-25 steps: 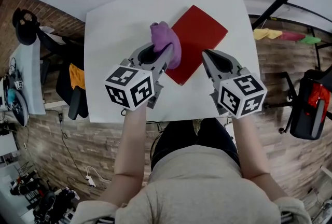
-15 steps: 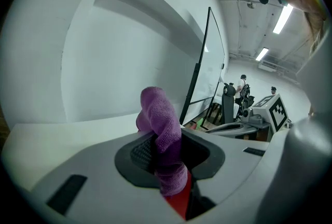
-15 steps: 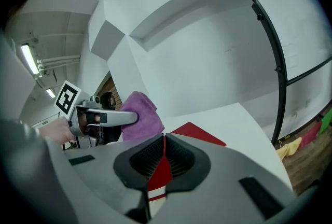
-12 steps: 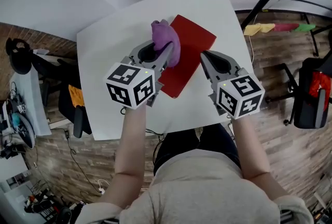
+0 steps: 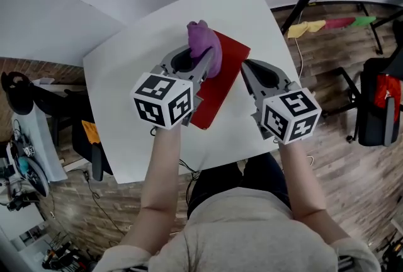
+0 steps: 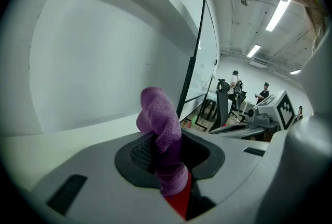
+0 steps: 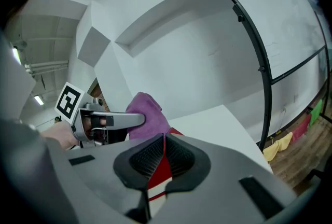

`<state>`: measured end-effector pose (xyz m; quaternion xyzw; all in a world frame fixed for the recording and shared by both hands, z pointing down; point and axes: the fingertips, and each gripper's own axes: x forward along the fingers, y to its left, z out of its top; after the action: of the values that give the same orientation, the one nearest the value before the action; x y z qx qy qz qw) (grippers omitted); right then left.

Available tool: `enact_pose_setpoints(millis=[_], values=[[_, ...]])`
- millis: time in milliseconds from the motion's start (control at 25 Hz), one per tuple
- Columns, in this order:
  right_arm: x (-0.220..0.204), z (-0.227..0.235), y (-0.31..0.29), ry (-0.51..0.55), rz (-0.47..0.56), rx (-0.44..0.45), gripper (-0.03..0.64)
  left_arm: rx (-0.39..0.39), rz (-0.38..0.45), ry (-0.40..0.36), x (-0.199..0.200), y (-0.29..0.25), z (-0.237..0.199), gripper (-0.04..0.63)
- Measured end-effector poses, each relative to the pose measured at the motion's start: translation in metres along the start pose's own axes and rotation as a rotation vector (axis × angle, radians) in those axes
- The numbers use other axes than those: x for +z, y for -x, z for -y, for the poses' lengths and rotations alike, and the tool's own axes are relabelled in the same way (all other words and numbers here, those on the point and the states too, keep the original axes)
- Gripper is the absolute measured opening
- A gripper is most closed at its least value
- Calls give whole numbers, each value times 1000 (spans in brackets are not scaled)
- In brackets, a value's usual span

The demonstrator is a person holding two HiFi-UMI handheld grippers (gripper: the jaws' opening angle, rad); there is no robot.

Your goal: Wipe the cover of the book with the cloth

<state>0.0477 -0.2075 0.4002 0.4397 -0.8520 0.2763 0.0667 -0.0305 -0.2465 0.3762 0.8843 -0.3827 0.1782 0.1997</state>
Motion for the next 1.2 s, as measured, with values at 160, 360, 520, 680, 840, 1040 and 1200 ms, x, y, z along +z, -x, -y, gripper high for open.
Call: enact_pose_setpoints(millis=[160, 360, 520, 680, 840, 1040, 1200], values=[[-2, 12, -2, -23, 3, -23, 25, -4, -20, -24, -2, -16, -1, 107], [-8, 25, -5, -53, 2, -46, 25, -1, -57, -60, -10, -36, -3, 107], [-15, 32, -7, -81, -5, -54, 25, 0, -100, -82, -20, -51, -4, 107], [-20, 36, -10, -87, -19, -64, 25, -17, -126, -90, -26, -65, -2, 107], [-23, 38, -13, -96, -26, -67, 25, -31, -161, -123, -33, -78, 0, 107], [-28, 42, -15, -107, -39, -74, 25, -43, -182, -127, -40, -87, 2, 107], [-31, 43, -17, -110, -54, -75, 25, -53, -188, -107, -43, -89, 0, 107]])
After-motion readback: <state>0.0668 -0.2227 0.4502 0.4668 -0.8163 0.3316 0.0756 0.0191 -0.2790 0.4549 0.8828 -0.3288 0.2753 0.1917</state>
